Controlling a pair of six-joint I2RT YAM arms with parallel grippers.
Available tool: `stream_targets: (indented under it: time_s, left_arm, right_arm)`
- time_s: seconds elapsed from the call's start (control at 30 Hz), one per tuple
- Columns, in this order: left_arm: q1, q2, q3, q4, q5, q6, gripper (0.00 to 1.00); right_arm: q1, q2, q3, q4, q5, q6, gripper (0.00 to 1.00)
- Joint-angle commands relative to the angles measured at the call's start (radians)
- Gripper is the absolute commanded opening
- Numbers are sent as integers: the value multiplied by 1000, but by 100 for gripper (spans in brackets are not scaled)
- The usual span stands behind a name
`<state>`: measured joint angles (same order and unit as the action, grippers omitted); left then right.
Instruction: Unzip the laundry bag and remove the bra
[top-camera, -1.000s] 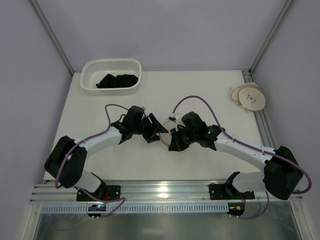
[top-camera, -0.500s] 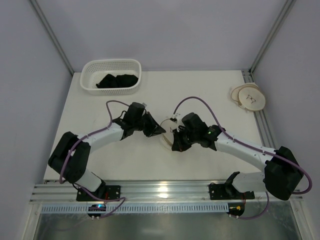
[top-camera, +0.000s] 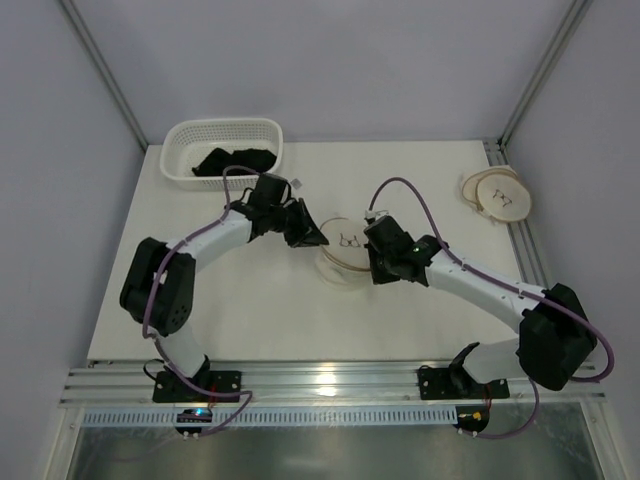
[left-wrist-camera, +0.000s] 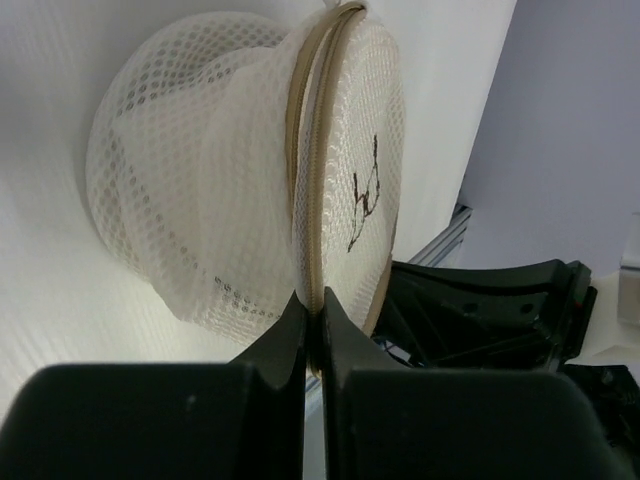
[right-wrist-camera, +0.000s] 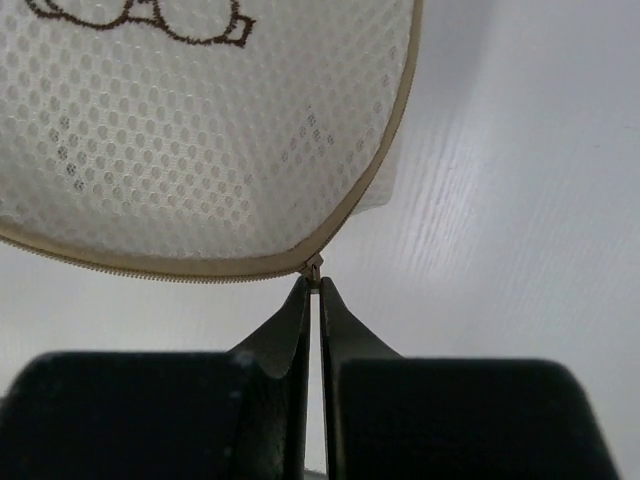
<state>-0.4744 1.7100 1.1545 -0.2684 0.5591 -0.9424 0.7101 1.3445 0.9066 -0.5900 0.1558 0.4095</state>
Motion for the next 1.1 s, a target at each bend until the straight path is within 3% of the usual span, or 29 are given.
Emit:
stream_targets:
  time_s: [0.0,0.23,0.33,0.37,0.47,0.6,0.7,0.83,1.07]
  left_arm:
    - [14,91,146,-151,67,220,0]
    - [25,330,565,-365,76,392,1]
    - [26,332,596,-332,58,344,46]
    - [26,315,574,-312,26,326,68]
    - [26,199,421,-238,-66,246,90]
    - [22,8,120,-115,-113,116,99]
    - [0,-99,13,-48,-119,22,99]
    - [-32,-182,-136,70,-139,-110,100]
    - [-107,-173,-147,158,-171,-194,99]
  right_arm:
    - [-47,27,57,-56,166,34,4]
    - [-49,5,69,19,79,6,4]
    - [-49,-18,55,35,33,-6,4]
    - [-49,-24,51,39,7,-8,4]
    - [-49,-44,34,58,-37,-9,4]
    - [-49,-56,-1,137,-201,-32,4]
    - [-47,-67,-37,238,-397,-57,4]
    - [-40,-64,-48,294,-495,-66,4]
    - [-32,-38,-38,292,-515,-89,4]
